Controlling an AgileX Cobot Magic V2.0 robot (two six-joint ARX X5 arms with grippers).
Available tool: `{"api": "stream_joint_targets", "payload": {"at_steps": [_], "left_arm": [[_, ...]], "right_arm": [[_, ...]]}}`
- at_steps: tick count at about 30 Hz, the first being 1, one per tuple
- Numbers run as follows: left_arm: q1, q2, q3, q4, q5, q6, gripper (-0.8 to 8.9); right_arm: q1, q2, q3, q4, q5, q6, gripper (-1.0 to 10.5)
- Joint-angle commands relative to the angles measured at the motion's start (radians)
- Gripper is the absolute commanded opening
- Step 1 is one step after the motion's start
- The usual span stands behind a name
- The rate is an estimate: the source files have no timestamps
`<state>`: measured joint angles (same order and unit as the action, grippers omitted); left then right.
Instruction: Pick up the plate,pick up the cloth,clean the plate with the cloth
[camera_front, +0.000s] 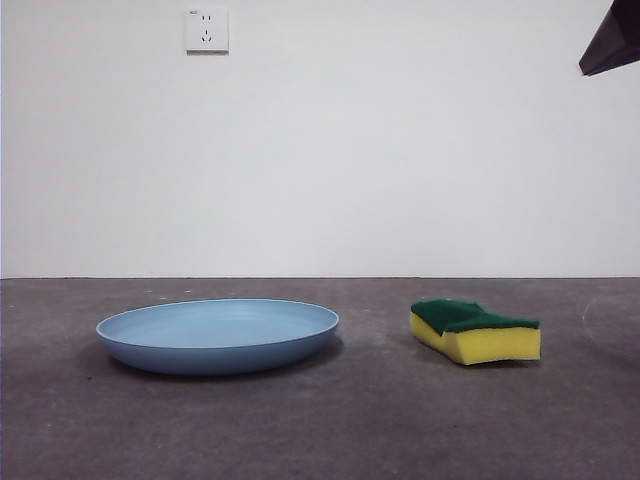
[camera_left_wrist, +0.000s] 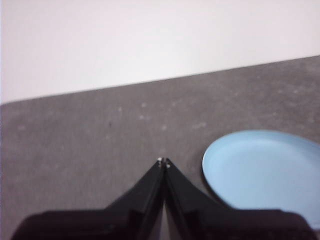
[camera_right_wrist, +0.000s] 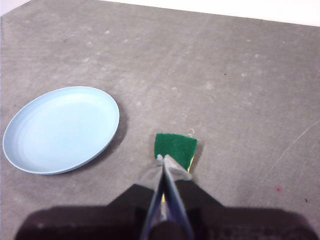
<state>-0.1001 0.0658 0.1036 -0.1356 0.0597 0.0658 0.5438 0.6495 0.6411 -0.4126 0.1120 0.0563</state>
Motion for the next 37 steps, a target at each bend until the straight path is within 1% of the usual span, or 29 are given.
{"api": "stream_joint_targets", "payload": {"at_steps": [1,6,10,37], "left_arm": [[0.015,-0.047,-0.053,0.012,0.0,-0.04,-0.04],[0.027,-0.064,-0.098,0.003,0.0,-0.06,-0.04],[0.035,-0.064,-0.1,-0.054,-0.009,-0.062,-0.03],[0.037,-0.064,-0.1,-0.046,-0.013,-0.062,-0.03]], "right_arm": [[0.002,-0.002,-0.003,0.007,-0.001,0.002,0.0],[0.002,-0.002,-0.003,0.007,-0.001,0.002,0.0],[0.002,-0.002,-0.003,0.007,-0.001,0.002,0.0],[0.002,-0.003,-0.003,0.003,0.0,-0.006,0.0]]}}
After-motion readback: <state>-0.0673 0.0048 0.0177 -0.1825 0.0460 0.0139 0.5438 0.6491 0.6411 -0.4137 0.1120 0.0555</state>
